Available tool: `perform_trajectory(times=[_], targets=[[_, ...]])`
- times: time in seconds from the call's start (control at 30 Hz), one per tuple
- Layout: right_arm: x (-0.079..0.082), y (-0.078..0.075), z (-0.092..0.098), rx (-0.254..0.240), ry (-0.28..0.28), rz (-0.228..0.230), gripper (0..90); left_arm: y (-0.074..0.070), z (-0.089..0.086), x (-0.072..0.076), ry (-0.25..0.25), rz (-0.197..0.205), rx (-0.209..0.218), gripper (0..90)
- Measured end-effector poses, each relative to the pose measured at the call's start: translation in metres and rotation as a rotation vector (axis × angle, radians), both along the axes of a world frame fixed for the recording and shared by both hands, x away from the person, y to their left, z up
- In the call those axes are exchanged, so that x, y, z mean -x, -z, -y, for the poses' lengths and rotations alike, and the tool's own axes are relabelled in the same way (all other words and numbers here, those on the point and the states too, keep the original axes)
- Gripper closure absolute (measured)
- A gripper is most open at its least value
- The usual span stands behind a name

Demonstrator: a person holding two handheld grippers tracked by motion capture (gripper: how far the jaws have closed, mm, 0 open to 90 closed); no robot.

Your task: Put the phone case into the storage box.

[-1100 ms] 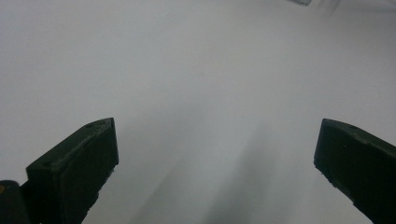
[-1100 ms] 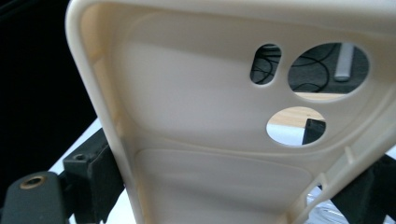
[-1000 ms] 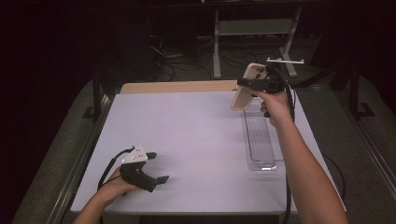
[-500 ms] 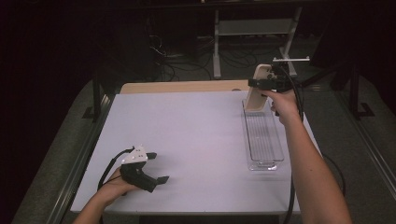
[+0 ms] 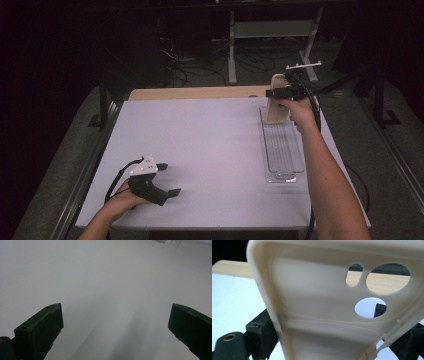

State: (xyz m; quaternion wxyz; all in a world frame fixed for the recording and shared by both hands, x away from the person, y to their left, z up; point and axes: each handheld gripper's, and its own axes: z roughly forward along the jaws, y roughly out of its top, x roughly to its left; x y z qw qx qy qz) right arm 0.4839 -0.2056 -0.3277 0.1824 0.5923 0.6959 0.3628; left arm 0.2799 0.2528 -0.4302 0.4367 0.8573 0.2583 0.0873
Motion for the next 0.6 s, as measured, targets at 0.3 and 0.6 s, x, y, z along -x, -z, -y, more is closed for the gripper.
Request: perform_trajectory(times=[0.3, 0.6], targets=[[-0.007, 0.009, -0.006, 0.030, 0.019, -0.047, 10.3, 0.001, 0.001, 0.000, -0.002, -0.008, 0.009, 0.0], [-0.014, 0.019, -0.011, 0.052, 0.037, -0.082, 10.1, 0.001, 0.001, 0.000, 0.007, -0.009, 0.002, 0.0]])
